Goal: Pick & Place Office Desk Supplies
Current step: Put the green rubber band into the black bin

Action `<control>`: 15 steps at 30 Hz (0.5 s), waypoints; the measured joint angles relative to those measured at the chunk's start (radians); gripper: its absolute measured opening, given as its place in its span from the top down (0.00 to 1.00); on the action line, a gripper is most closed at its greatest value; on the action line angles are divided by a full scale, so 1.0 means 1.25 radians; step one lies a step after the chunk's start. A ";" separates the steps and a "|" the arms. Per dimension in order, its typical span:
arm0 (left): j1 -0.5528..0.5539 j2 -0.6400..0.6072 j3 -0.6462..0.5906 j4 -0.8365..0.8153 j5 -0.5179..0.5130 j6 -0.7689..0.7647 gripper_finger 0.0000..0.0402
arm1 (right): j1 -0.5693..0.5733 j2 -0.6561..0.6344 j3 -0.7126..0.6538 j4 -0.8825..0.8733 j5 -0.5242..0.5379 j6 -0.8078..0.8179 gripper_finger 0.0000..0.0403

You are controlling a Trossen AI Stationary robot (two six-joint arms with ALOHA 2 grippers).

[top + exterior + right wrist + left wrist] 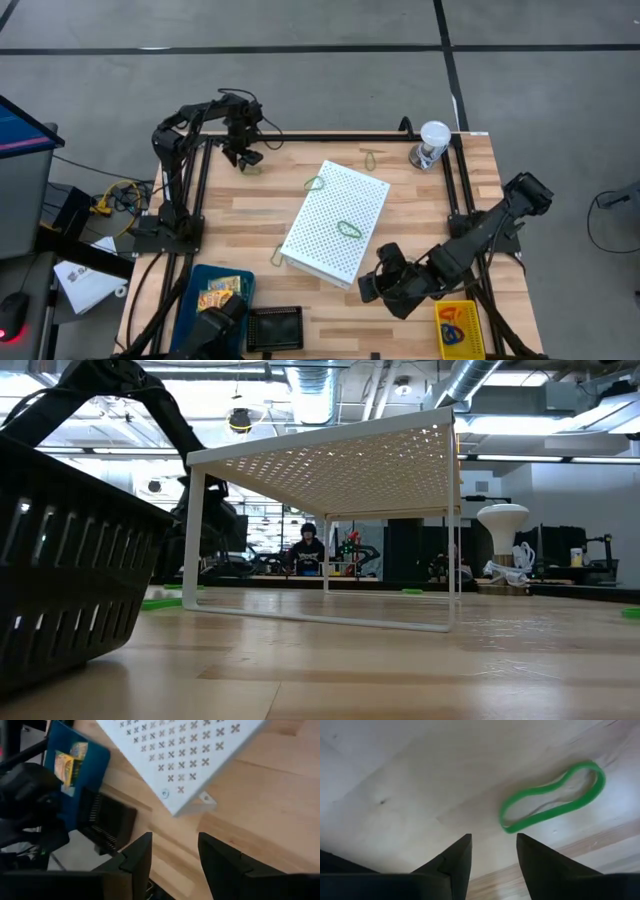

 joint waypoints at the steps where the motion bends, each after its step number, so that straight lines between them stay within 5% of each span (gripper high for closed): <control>1: 0.000 0.000 0.003 0.000 -0.001 0.008 0.64 | 0.000 0.000 -0.001 0.004 0.000 -0.004 0.61; 15: 0.005 0.087 0.085 -0.074 0.025 0.033 0.60 | 0.005 -0.053 0.000 0.122 0.115 -0.039 0.61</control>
